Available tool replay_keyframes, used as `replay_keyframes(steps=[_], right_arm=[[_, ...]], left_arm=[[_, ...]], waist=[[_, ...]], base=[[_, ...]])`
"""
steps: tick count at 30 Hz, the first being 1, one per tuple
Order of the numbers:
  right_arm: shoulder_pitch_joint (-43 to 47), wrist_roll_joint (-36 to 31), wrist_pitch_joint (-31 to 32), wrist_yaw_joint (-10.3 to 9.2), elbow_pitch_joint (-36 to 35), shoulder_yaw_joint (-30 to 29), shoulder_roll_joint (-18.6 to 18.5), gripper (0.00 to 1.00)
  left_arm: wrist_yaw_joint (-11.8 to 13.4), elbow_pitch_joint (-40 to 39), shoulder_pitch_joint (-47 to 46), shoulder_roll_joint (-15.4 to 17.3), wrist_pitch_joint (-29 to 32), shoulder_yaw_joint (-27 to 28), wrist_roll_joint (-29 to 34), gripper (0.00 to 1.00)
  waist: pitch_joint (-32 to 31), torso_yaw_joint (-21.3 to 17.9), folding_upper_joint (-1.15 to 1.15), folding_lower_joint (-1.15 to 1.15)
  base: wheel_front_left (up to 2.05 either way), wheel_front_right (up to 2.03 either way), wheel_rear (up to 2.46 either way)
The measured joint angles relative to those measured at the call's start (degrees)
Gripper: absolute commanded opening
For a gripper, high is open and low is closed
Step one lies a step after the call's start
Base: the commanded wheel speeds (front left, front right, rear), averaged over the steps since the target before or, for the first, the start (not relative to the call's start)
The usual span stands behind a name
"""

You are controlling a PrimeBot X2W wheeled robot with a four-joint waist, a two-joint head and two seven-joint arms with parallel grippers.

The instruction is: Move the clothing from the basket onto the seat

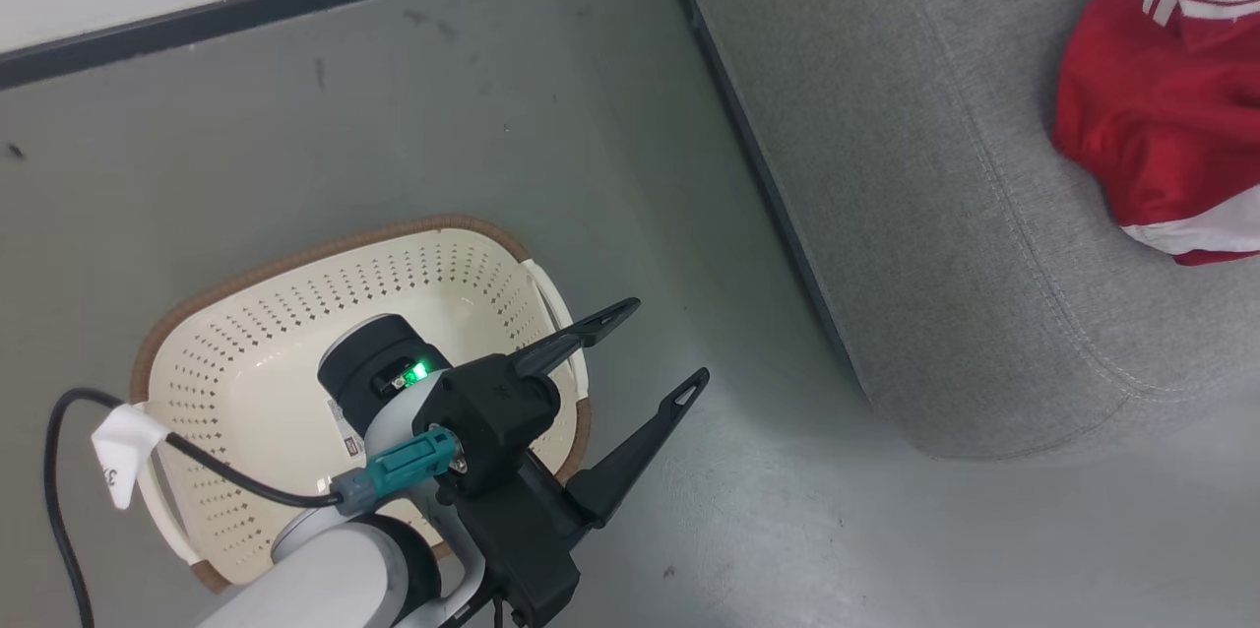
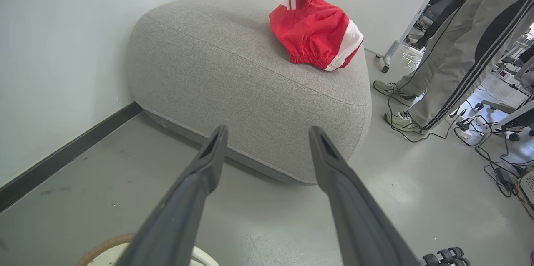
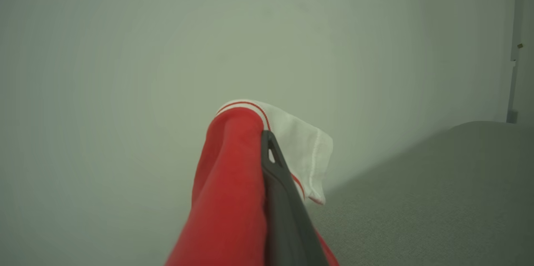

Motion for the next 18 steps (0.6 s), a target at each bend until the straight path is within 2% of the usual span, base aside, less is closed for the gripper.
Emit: replay_keyframes(steps=[5, 10, 15, 18], right_arm=[[-1.6, -0.3, -0.9, 0.02, 1.2, -1.1, -0.3, 0.00], [-1.4, -3.5, -1.0, 0.13, 4.6, 0.6, -0.2, 0.00], [-0.4, -7.9, -1.2, -2.11, 8.5, 3.4, -0.5, 0.00], [0.5, -9.8, -1.4, -2.74, 11.0, 5.2, -0.5, 0.00]], left_arm=[[0.0, -0.3, -0.5, 0.4, 0.3, 0.4, 0.0, 1.00], [0.0, -0.3, -0.6, 0.9, 0.3, 0.9, 0.1, 1.00], [0.0, -0.4, -0.8, 0.9, 0.3, 1.0, 0.1, 1.00], [0.0, -0.4, -0.8, 1.0, 0.3, 1.1, 0.1, 1.00]], waist=[[1.9, 0.5, 0.00, 0.00], [3.0, 0.6, 0.00, 0.00], [3.5, 0.6, 0.00, -0.01], [3.8, 0.6, 0.00, -0.01]], base=[[0.00, 0.00, 0.00], [0.00, 0.00, 0.00], [0.00, 0.00, 0.00], [0.00, 0.00, 0.00]])
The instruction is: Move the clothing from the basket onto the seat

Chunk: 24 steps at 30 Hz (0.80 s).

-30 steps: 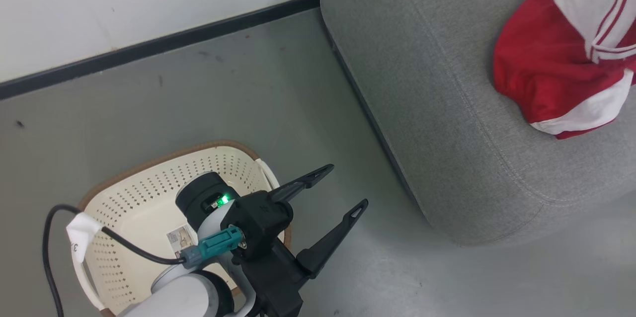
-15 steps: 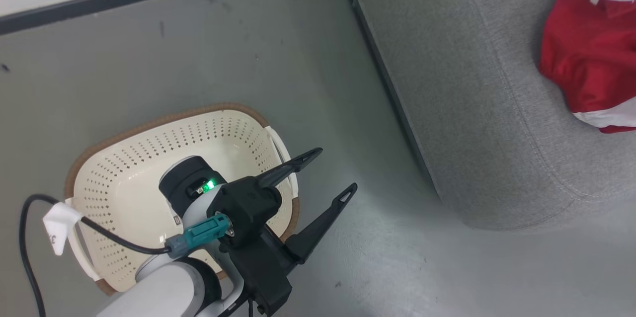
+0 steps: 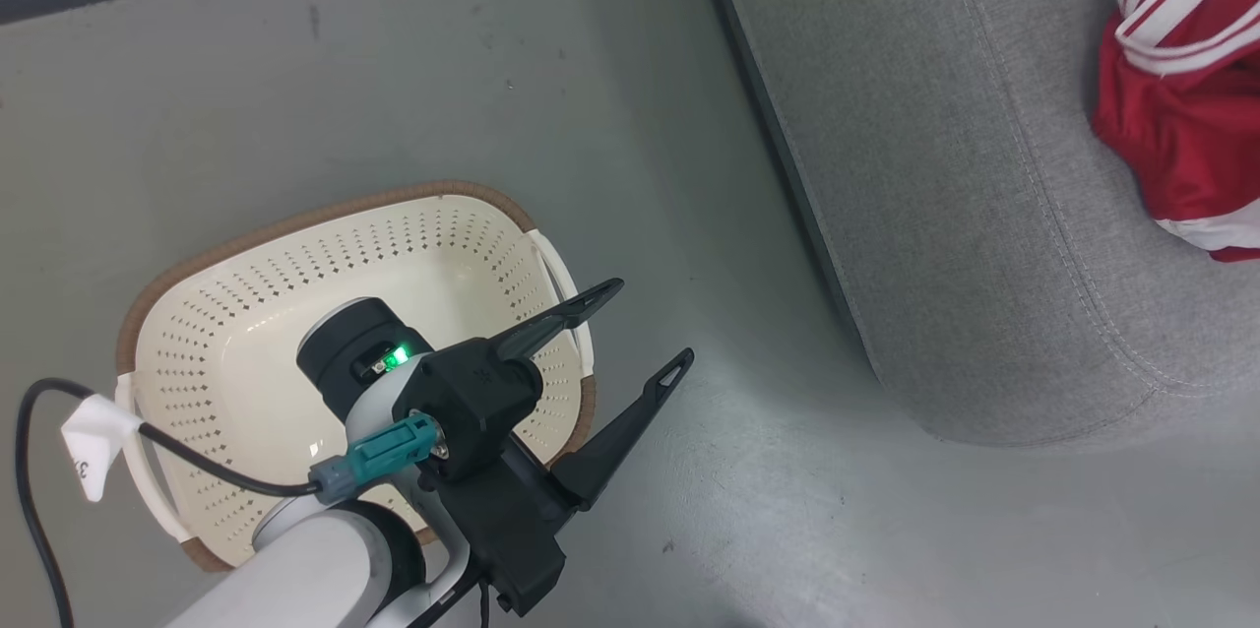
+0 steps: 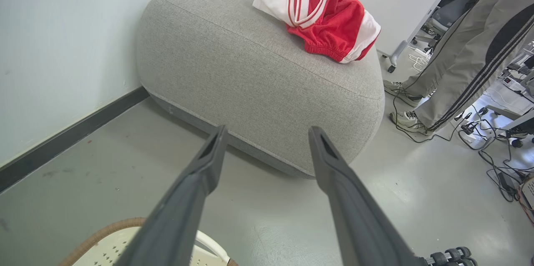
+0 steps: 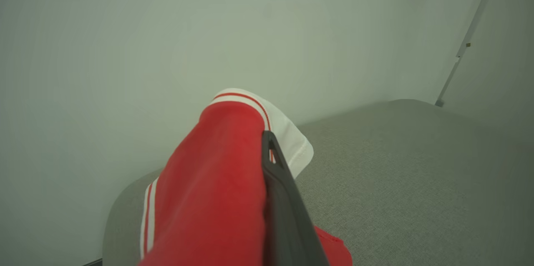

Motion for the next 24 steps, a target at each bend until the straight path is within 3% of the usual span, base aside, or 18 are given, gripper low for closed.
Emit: replay_keyframes(steps=[12, 20, 21, 22, 23, 24], right_arm=[[1.5, -6.9, 4.5, -5.49, 9.1, 6.1, -0.7, 0.00], [0.6, -6.9, 9.4, -7.22, 13.3, 6.7, 0.1, 0.00], [0.4, -6.9, 10.3, -7.26, 13.7, 6.9, 0.4, 0.13], [0.4, -6.9, 10.7, -7.26, 13.8, 7.2, 0.7, 0.35], [0.4, -6.9, 11.4, -7.26, 14.0, 7.4, 1.0, 0.85], [0.4, -6.9, 12.2, -7.26, 14.3, 7.5, 1.5, 1.00]], left_arm=[[0.0, 0.2, -0.2, -0.1, -0.3, 0.0, 0.0, 1.00], [0.0, 1.0, -0.5, -0.4, -0.5, 0.0, 0.0, 1.00], [0.0, 1.1, -0.5, -0.4, -0.6, 0.0, 0.0, 1.00], [0.0, 1.2, -0.5, -0.4, -0.8, 0.1, 0.0, 1.00], [0.0, 1.4, -0.5, -0.4, -1.0, 0.1, 0.0, 1.00], [0.0, 1.5, -0.5, -0.5, -1.0, 0.1, 0.0, 1.00]], waist=[[0.6, 0.7, 0.00, 0.00], [0.4, 1.1, 0.00, 0.00], [0.3, 1.1, -0.01, 0.00], [0.2, 1.1, 0.00, 0.00], [0.1, 1.1, 0.00, 0.00], [0.0, 1.1, 0.00, 0.00]], base=[[0.00, 0.00, 0.00], [0.00, 0.00, 0.00], [0.00, 0.00, 0.00], [0.00, 0.00, 0.00], [0.00, 0.00, 0.00], [0.00, 0.00, 0.00]])
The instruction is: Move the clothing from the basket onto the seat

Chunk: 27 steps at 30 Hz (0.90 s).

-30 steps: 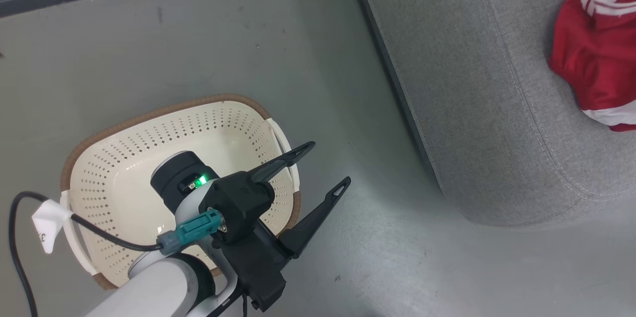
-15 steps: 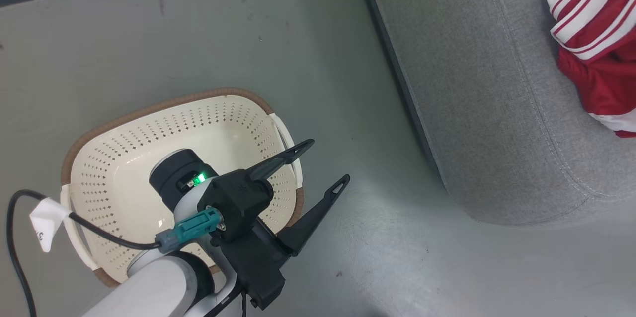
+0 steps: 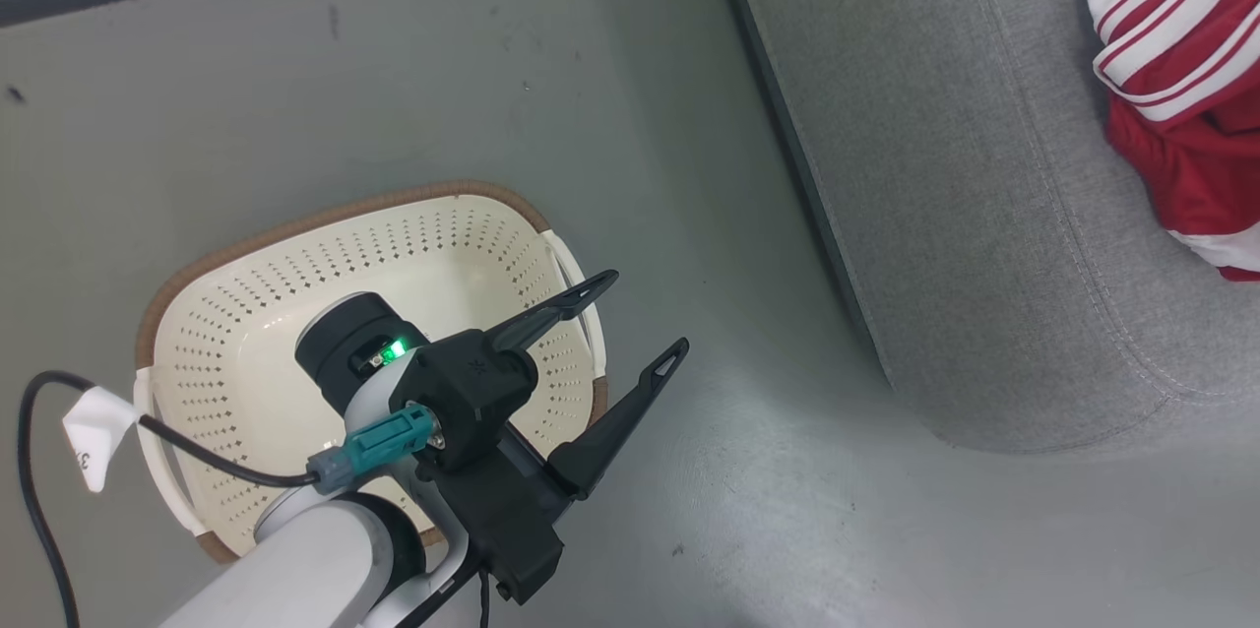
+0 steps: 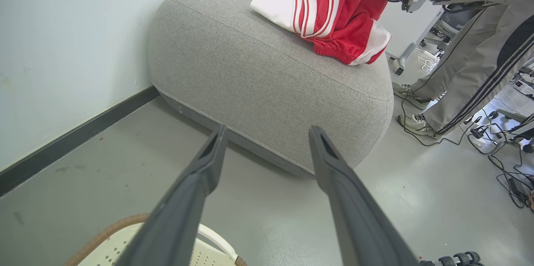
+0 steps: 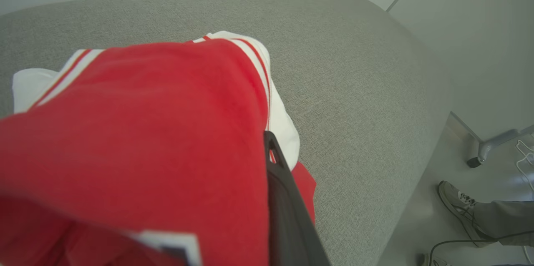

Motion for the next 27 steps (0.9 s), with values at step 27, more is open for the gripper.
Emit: replay_keyframes(steps=[27], right_arm=[[6.1, -1.1, 4.0, 4.30, 0.6, 3.9, 1.7, 1.00]], left_arm=[[0.0, 6.2, 3.8, -1.5, -6.2, 0.8, -1.9, 1.00]], waist=[[-11.2, -1.4, -0.02, -0.01]], base=[[0.00, 0.00, 0.00]])
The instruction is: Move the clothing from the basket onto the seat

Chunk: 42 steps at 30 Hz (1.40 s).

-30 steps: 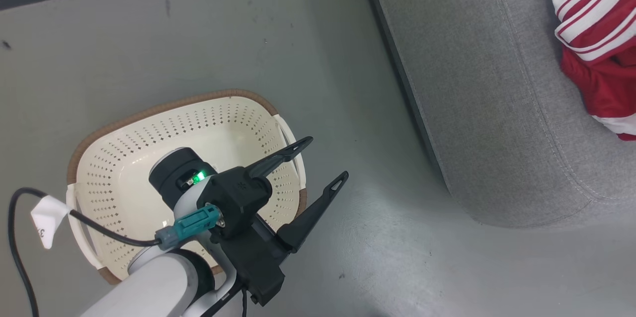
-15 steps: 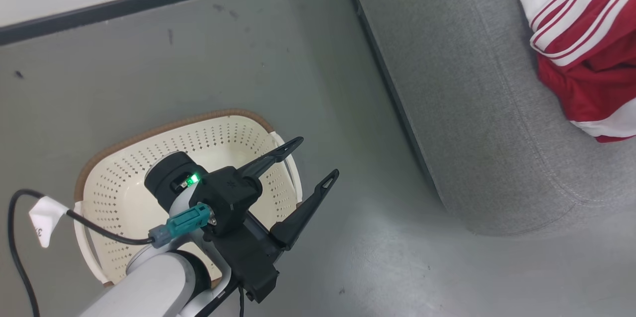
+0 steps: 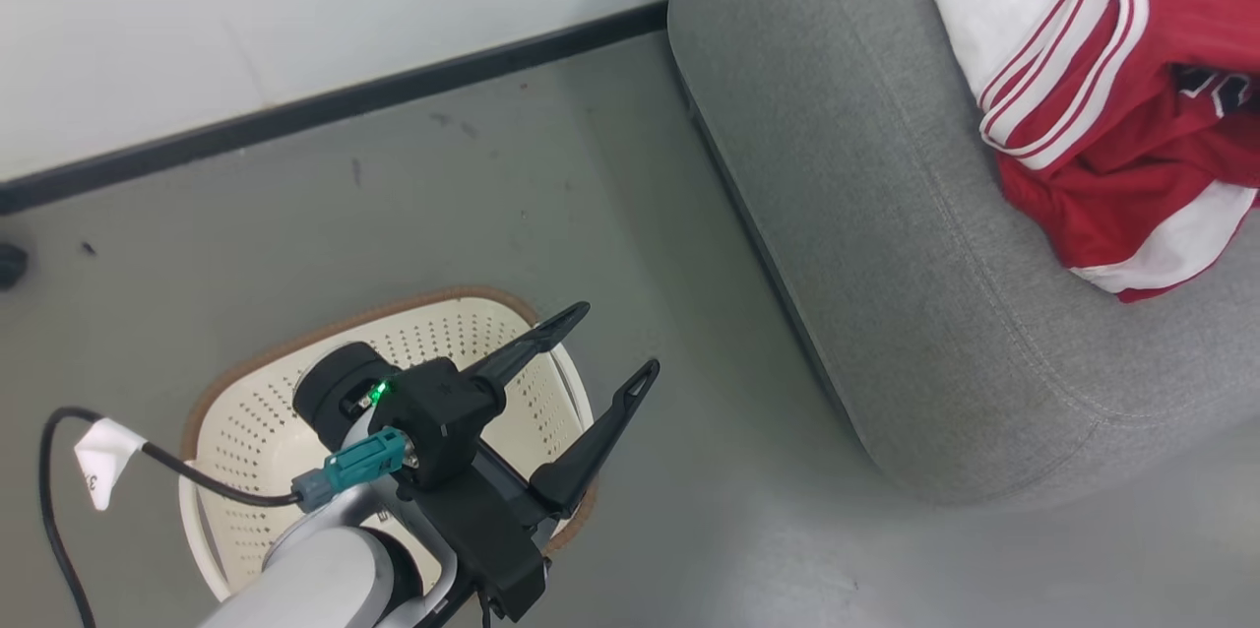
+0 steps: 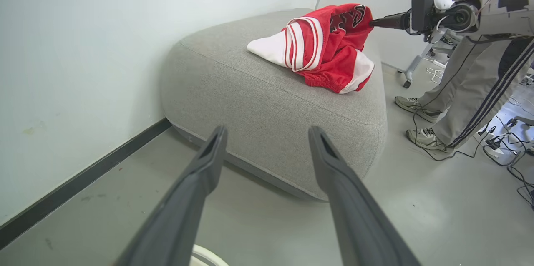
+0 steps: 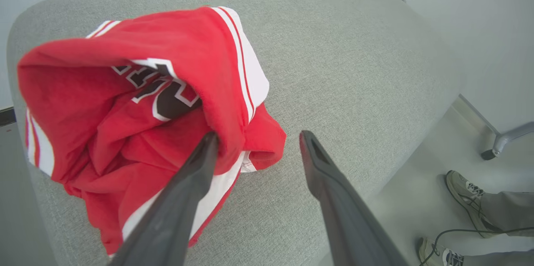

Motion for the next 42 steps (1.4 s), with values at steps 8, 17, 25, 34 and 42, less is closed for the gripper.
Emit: replay_keyframes(steps=[8, 17, 25, 34, 42], right_arm=[[3.7, -0.6, -3.2, 1.40, -3.9, 1.2, -0.9, 1.00], [9.2, -1.1, -9.0, 3.11, -10.7, 1.5, -1.7, 1.00], [17.6, 1.2, -14.6, 3.91, -18.3, -0.5, -3.0, 1.00], [27.5, 3.9, -15.8, 2.46, -29.7, -3.2, -2.7, 1.00], [37.6, 5.3, -16.2, -0.82, -39.6, -5.3, -1.6, 1.00]], left_arm=[[0.6, 2.5, 2.7, -0.4, -2.7, 1.2, -0.7, 1.00], [1.7, 5.0, 5.7, -1.7, -5.7, 2.4, -2.9, 1.00], [3.5, 6.0, 8.9, -1.9, -7.5, 3.6, -3.7, 1.00], [6.2, 6.2, 14.1, -0.4, -10.0, 7.2, -5.4, 1.00], [8.2, 6.0, 17.4, -0.2, -11.5, 8.5, -6.6, 1.00]], waist=[[-5.0, 0.8, 0.00, 0.00], [-11.4, 3.1, 0.00, -0.01], [-16.0, 7.2, 0.01, -0.01], [-20.3, 12.5, 0.01, 0.00], [-23.3, 17.0, 0.01, 0.00]], base=[[0.00, 0.00, 0.00], [0.00, 0.00, 0.00], [0.00, 0.00, 0.00], [0.00, 0.00, 0.00], [0.00, 0.00, 0.00]])
